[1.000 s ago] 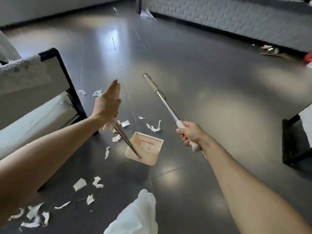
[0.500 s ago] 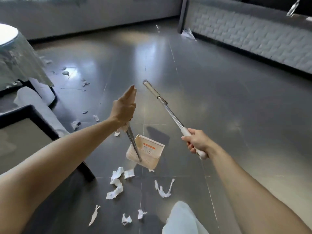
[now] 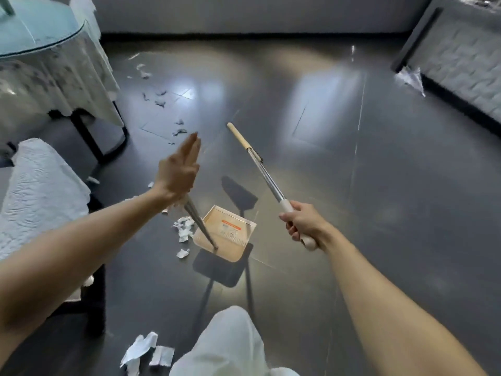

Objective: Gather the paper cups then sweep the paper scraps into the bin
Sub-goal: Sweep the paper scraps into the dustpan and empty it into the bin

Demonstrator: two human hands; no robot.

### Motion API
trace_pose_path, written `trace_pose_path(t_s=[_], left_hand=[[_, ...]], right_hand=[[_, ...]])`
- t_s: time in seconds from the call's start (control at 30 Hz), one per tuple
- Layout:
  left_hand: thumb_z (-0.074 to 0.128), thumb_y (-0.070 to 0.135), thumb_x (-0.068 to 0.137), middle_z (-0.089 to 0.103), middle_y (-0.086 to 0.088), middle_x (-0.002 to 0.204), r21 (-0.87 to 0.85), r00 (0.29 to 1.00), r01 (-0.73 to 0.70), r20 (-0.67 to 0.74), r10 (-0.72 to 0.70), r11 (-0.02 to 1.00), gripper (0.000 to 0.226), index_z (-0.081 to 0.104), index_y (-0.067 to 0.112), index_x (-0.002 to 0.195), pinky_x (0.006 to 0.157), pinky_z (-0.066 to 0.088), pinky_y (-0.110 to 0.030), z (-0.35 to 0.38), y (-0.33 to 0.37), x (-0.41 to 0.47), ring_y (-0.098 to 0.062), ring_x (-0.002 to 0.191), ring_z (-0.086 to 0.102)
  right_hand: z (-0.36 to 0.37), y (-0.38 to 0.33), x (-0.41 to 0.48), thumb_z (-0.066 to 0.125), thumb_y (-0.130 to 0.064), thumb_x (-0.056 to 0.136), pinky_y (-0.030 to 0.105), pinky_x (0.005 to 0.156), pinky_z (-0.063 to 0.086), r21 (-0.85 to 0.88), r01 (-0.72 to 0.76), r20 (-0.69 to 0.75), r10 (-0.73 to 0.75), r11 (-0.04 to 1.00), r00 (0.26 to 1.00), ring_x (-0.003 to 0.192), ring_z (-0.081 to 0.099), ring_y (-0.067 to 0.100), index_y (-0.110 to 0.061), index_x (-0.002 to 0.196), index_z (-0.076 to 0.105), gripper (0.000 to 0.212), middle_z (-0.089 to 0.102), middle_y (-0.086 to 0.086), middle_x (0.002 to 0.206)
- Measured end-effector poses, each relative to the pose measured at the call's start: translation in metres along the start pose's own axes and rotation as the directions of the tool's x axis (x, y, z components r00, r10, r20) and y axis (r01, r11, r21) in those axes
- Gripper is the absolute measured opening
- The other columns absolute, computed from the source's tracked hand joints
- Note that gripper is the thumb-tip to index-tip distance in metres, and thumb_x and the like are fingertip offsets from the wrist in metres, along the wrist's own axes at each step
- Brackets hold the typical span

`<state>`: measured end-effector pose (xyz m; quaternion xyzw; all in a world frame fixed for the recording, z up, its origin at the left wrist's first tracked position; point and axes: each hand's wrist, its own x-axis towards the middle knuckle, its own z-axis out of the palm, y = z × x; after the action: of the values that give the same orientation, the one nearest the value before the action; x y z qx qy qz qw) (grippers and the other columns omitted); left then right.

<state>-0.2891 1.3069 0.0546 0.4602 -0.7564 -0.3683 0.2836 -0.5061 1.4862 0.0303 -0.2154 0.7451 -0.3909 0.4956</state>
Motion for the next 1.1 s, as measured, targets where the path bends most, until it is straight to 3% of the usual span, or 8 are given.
trace_pose_path(t_s=[0.1, 0.17, 0.37, 0.47, 0.53, 0.73, 0.87, 1.1], left_hand=[[0.047, 0.002, 0.089, 0.038, 0.017, 0.148, -0.036, 0.992, 0.101, -0.076, -0.104, 0.994, 0.066, 0.034, 0.025, 0.149, 0.112, 0.034, -0.027, 0.010, -0.017, 0.085, -0.005, 0.133, 0.043], [0.047, 0.002, 0.089, 0.041, 0.015, 0.147, -0.101, 0.980, 0.155, -0.113, -0.166, 0.983, 0.067, 0.033, 0.027, 0.149, 0.109, 0.039, -0.035, 0.023, -0.030, 0.141, -0.009, 0.131, 0.046], [0.048, 0.009, 0.090, 0.057, -0.002, 0.135, -0.011, 0.964, 0.219, -0.153, -0.219, 0.976, 0.067, 0.031, 0.040, 0.147, 0.082, 0.053, -0.049, 0.046, -0.039, 0.320, -0.041, 0.088, 0.063], [0.049, 0.011, 0.092, 0.064, -0.010, 0.121, -0.002, 0.947, 0.266, -0.187, -0.262, 0.964, 0.065, 0.033, 0.043, 0.146, 0.072, 0.056, -0.040, 0.041, -0.040, 0.410, -0.034, 0.077, 0.064], [0.050, 0.010, 0.091, 0.060, -0.005, 0.131, -0.020, 0.930, 0.291, -0.229, -0.287, 0.957, 0.065, 0.034, 0.042, 0.146, 0.062, 0.054, -0.027, 0.037, -0.046, 0.467, -0.023, 0.072, 0.065], [0.050, 0.011, 0.091, 0.054, 0.000, 0.137, -0.061, 0.857, 0.372, -0.361, -0.368, 0.926, 0.066, 0.033, 0.043, 0.146, 0.054, 0.053, -0.025, 0.043, -0.082, 0.653, -0.017, 0.060, 0.059], [0.051, 0.010, 0.089, 0.057, 0.003, 0.135, -0.033, 0.806, 0.426, -0.440, -0.396, 0.904, 0.068, 0.034, 0.040, 0.147, 0.088, 0.052, -0.037, 0.044, -0.089, 0.785, -0.027, 0.095, 0.063], [0.052, 0.014, 0.090, 0.059, 0.008, 0.127, -0.070, 0.718, 0.487, -0.536, -0.444, 0.871, 0.068, 0.031, 0.047, 0.146, 0.083, 0.049, -0.027, 0.025, -0.110, 0.982, -0.012, 0.078, 0.063]], right_hand=[[-0.012, -0.050, 0.091, 0.048, 0.001, 0.095, 0.014, 0.031, 0.030, -0.032, -0.005, 0.058, 0.007, 0.999, 0.998, 0.033, 0.033, 0.006, -0.013, 0.096, 0.052, 0.015, 0.039, 0.004, 0.058], [-0.016, -0.083, 0.152, 0.048, 0.001, 0.095, 0.014, 0.031, 0.030, -0.055, -0.001, 0.118, 0.007, 0.998, 0.993, 0.033, 0.033, 0.006, -0.011, 0.100, 0.052, 0.014, 0.038, 0.004, 0.059], [-0.025, -0.209, 0.333, 0.048, 0.001, 0.094, 0.015, 0.032, 0.030, -0.105, 0.007, 0.214, 0.016, 0.994, 0.977, 0.037, 0.033, 0.007, -0.009, 0.108, 0.052, 0.018, 0.038, 0.003, 0.061], [-0.031, -0.269, 0.410, 0.049, 0.001, 0.094, 0.015, 0.033, 0.032, -0.158, 0.011, 0.241, 0.028, 0.987, 0.970, 0.036, 0.034, 0.007, -0.006, 0.117, 0.055, 0.024, 0.040, 0.004, 0.060], [-0.034, -0.309, 0.465, 0.049, 0.000, 0.094, 0.016, 0.033, 0.033, -0.190, 0.028, 0.277, 0.026, 0.981, 0.961, 0.035, 0.035, 0.007, -0.003, 0.119, 0.054, 0.026, 0.041, 0.005, 0.061], [-0.034, -0.432, 0.656, 0.048, -0.002, 0.096, 0.016, 0.034, 0.034, -0.268, 0.074, 0.365, 0.031, 0.961, 0.930, 0.036, 0.035, 0.006, -0.005, 0.130, 0.048, 0.034, 0.040, 0.005, 0.064], [-0.035, -0.525, 0.776, 0.048, -0.002, 0.096, 0.015, 0.033, 0.033, -0.306, 0.104, 0.434, 0.041, 0.946, 0.900, 0.032, 0.035, 0.005, -0.001, 0.132, 0.045, 0.036, 0.037, 0.004, 0.064], [0.000, -0.677, 0.957, 0.050, 0.000, 0.094, 0.015, 0.032, 0.031, -0.380, 0.205, 0.523, 0.027, 0.902, 0.852, 0.030, 0.033, 0.008, -0.002, 0.112, 0.051, 0.018, 0.038, 0.006, 0.059]])
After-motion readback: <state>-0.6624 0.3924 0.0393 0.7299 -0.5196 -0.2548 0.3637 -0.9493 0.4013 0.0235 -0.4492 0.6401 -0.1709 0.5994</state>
